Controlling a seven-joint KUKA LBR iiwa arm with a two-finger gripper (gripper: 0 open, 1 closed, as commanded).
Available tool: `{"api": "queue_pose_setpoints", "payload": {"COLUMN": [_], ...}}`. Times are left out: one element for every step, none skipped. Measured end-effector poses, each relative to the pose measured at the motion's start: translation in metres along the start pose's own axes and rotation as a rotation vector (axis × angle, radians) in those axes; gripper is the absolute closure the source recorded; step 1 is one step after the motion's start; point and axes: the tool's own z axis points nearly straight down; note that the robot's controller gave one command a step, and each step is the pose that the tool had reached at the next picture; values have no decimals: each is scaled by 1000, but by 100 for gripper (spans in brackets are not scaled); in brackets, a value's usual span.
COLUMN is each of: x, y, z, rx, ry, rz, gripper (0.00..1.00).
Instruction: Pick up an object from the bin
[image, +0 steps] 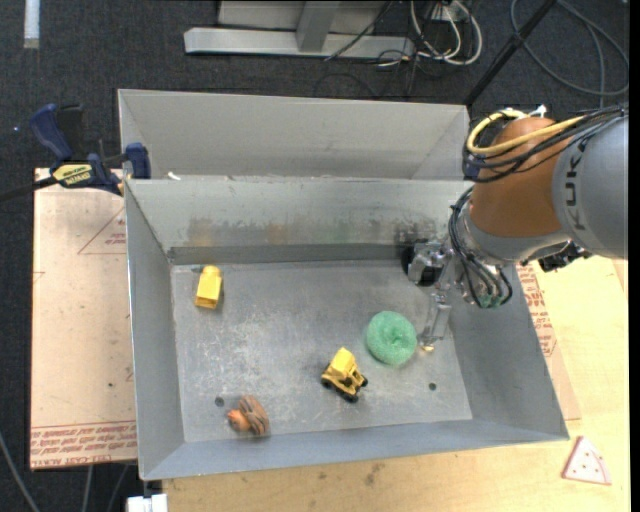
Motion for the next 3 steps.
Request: {"api": "queue_pose_setpoints", "payload": {"x": [-5,6,27], "y": [3,24,56], "z": [-33,-21,50], "rx": [-1,0,-1], "ry": [10,-11,-1], "rz": [-7,-70,-85], "gripper": [0,0,0]}}
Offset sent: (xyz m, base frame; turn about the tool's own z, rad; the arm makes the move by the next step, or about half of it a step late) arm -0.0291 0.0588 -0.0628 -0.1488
